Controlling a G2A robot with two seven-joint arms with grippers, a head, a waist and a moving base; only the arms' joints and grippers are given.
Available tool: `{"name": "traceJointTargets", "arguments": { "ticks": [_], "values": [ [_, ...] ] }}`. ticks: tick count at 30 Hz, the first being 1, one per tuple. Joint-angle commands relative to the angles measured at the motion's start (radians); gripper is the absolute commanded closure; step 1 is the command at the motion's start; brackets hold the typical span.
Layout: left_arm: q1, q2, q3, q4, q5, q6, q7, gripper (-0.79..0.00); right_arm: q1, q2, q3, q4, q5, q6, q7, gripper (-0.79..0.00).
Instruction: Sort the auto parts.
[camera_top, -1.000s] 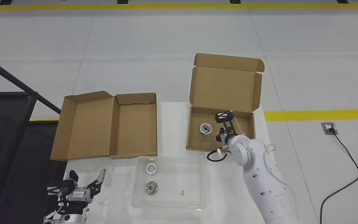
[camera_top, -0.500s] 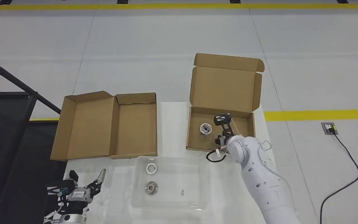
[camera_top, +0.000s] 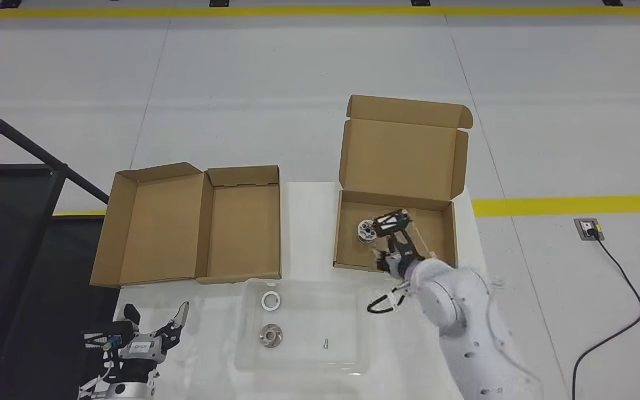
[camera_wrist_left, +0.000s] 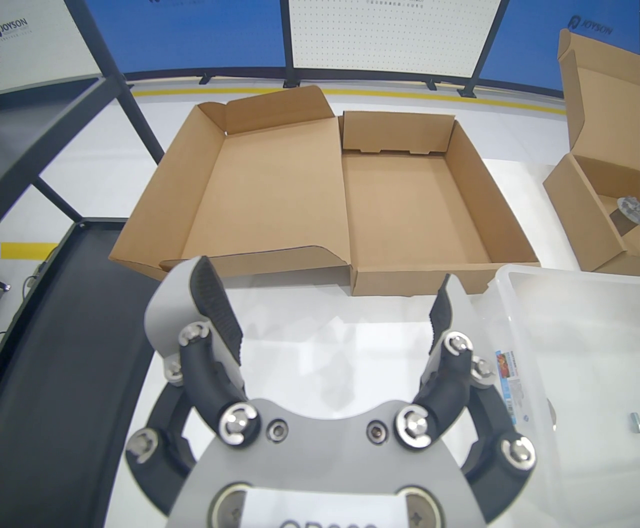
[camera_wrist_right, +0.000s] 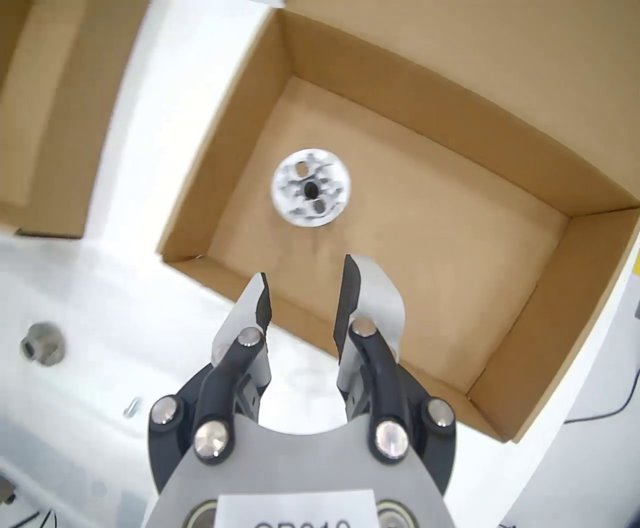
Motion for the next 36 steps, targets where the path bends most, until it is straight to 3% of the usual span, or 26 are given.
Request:
{"name": "traceJointTargets", "arguments": {
  "ticks": [1,6,10,11,12,13,30,36],
  "values": [
    [0.000,0.000,0.000,0.000,0.000,0.000,0.000,-0.785,-0.049,0.005,-0.015,-0.104,0.022,-0.062,0.071,-0.314],
    [0.000,0.000,0.000,0.000,0.000,0.000,0.000,-0.785,-0.106,0.007,-0.120,-0.214,0.049,-0.137,0.204,-0.302],
    [0.000,0.000,0.000,0.000,0.000,0.000,0.000,-0.785,-0.119,0.002,-0.220,-0.194,0.019,-0.109,0.253,-0.320],
    [0.000,0.000,0.000,0.000,0.000,0.000,0.000,-0.785,-0.121,0.000,-0.241,-0.182,0.016,-0.096,0.258,-0.376],
    [0.000,0.000,0.000,0.000,0.000,0.000,0.000,-0.785,-0.124,-0.001,-0.256,-0.171,0.017,-0.086,0.259,-0.619],
    [0.000,0.000,0.000,0.000,0.000,0.000,0.000,-0.785,-0.124,-0.002,-0.267,-0.162,0.013,-0.080,0.263,-0.785],
    [0.000,0.000,0.000,0.000,0.000,0.000,0.000,-0.785,-0.121,-0.004,-0.305,-0.172,0.009,-0.086,0.222,-0.785],
    [0.000,0.000,0.000,0.000,0.000,0.000,0.000,-0.785,-0.126,-0.032,-0.382,-0.104,0.009,0.207,0.132,-0.785]
  ]
}}
